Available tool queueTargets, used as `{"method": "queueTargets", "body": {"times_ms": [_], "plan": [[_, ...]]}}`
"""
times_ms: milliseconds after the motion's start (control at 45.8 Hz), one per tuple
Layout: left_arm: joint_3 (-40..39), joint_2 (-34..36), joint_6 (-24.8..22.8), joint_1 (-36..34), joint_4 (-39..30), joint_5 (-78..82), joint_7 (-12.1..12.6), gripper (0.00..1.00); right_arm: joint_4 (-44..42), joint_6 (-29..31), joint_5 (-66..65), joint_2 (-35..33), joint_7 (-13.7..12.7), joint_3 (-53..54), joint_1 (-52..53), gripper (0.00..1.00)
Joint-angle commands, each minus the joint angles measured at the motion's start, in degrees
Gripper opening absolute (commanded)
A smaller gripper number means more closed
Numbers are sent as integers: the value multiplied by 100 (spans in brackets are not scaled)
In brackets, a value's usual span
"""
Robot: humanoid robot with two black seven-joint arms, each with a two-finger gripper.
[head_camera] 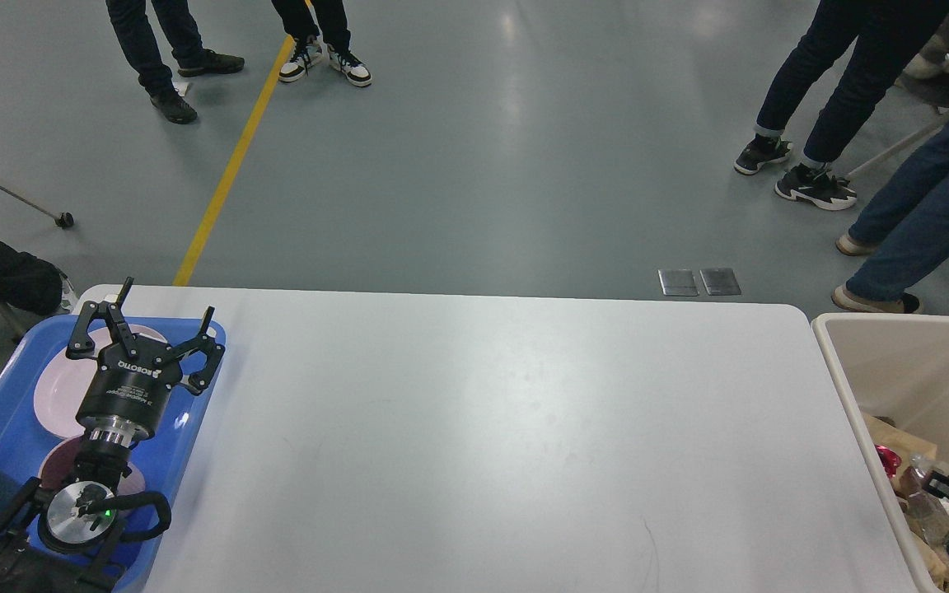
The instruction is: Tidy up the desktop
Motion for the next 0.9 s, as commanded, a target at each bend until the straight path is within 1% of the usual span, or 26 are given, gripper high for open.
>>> {"method": "queueTargets", "body": {"times_ms": [0, 218, 327, 393, 480, 589, 633, 699, 786, 873], "plan": [[0, 0, 0, 0, 0, 1, 0, 96, -15, -14, 0, -4, 0, 22, 25, 100], [0, 0, 0, 0, 0, -8, 0, 96, -86, -119, 8, -39, 17, 39, 51, 100], [0, 0, 0, 0, 0, -8, 0, 96, -77, -374, 341, -92, 44, 530, 183, 100], [0, 0, 0, 0, 0, 1, 0, 96, -25, -392, 658, -136, 61, 1232, 490, 100], [0, 0, 0, 0, 0, 1, 0, 96, 151, -365, 685, -145, 70, 2576, 894, 100], [0, 0, 0, 0, 0, 1, 9, 96, 713, -374, 676, -364, 184, 4325, 1307, 100], [0, 0, 0, 0, 0, -8, 0, 96, 1011, -357, 676, -531, 307, 5011, 1457, 100], [0, 0, 0, 0, 0, 1, 0, 96, 1512, -339, 685, -751, 561, 5995, 1554, 100], [0, 0, 0, 0, 0, 1, 0, 96, 2215, -339, 685, -874, 1035, 7278, 1528, 100], [0, 0, 0, 0, 0, 1, 0, 96, 2734, -313, 685, -883, 1510, 8474, 1318, 100]]}}
